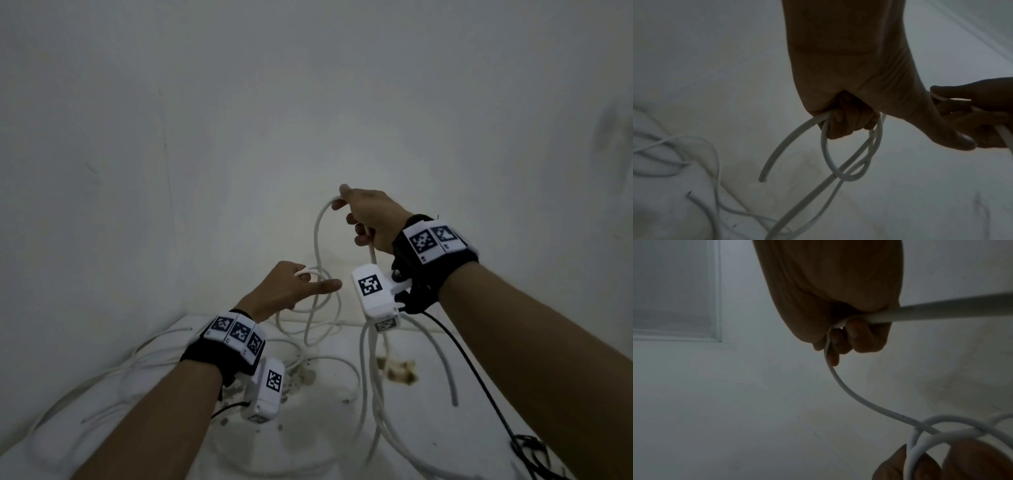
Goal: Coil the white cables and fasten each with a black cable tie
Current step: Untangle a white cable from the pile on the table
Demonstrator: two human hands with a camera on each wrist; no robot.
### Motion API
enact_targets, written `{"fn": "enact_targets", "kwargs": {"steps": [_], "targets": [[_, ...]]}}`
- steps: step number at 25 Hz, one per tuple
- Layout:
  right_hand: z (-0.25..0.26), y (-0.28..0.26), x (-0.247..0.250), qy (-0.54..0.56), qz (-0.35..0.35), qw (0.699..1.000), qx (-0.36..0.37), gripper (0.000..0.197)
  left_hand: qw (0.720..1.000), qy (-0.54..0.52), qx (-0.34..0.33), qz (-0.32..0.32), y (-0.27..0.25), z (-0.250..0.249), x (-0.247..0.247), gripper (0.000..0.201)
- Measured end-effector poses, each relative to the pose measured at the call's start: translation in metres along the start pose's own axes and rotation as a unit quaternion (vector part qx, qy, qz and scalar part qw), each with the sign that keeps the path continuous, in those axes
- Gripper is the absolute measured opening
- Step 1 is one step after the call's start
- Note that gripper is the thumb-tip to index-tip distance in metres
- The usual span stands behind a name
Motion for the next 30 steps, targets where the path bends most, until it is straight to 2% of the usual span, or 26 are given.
{"fn": "enact_targets", "kwargs": {"steps": [2,4,6,7,11,13,15,16,18,21,23,25,27,30], "targets": [[-0.009,0.005,-0.006,0.02,0.002,0.999,-0.033,0.043,1.0,-0.017,0.002,0.019,-0.002,0.01,-0.004,0.055],[-0.014,0.01,-0.013,0.106,-0.023,0.992,-0.06,0.047,1.0,0.016,-0.006,0.021,-0.003,0.01,-0.009,0.056],[-0.011,0.015,-0.024,0.14,-0.03,0.988,-0.066,0.048,0.997,0.064,-0.037,-0.002,-0.001,0.007,-0.013,0.073],[-0.006,0.016,-0.03,0.142,-0.019,0.988,-0.061,0.048,0.995,0.08,-0.048,-0.028,0.001,0.006,-0.012,0.074],[0.015,0.02,-0.051,0.205,0.023,0.978,-0.034,0.043,0.987,0.072,-0.051,-0.134,0.009,0.005,0.014,0.045],[0.017,0.02,-0.048,0.105,-0.006,0.994,0.016,0.041,0.972,0.128,-0.059,-0.188,0.009,0.002,0.028,0.03],[0.015,0.017,-0.038,-0.048,-0.059,0.991,0.107,0.04,0.957,0.136,-0.068,-0.247,0.012,0.002,0.045,0.026],[0.011,0.014,-0.034,-0.066,-0.071,0.986,0.136,0.04,0.961,0.104,-0.054,-0.252,0.015,0.004,0.054,0.025],[-0.008,0.003,-0.032,0.007,-0.039,0.991,0.128,0.043,0.977,-0.002,-0.007,-0.215,0.023,0.008,0.065,0.027],[-0.047,-0.019,-0.053,0.088,0.099,0.989,0.061,0.047,0.977,-0.165,0.055,-0.124,0.028,0.0,0.061,0.031],[-0.072,-0.037,-0.078,0.032,0.175,0.982,0.068,0.044,0.96,-0.257,0.068,-0.084,0.032,-0.012,0.055,0.03],[-0.099,-0.05,-0.093,-0.029,0.164,0.981,0.098,0.037,0.95,-0.295,0.057,-0.082,0.039,-0.022,0.058,0.031],[-0.129,-0.059,-0.101,-0.058,0.159,0.981,0.095,0.026,0.939,-0.327,0.042,-0.101,0.043,-0.031,0.069,0.031],[-0.178,-0.074,-0.114,-0.202,0.219,0.952,0.074,0.018,0.923,-0.368,0.009,-0.116,0.047,-0.051,0.094,0.031]]}}
Point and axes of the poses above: each hand's wrist, its own y-axis towards the middle knuckle, its own x-axis out of the back of the hand, z = x × y, the point moved 5 cm from there along y, towards the middle knuckle, and after that the axes turned 8 degrees about x, right-handed, at the moved point
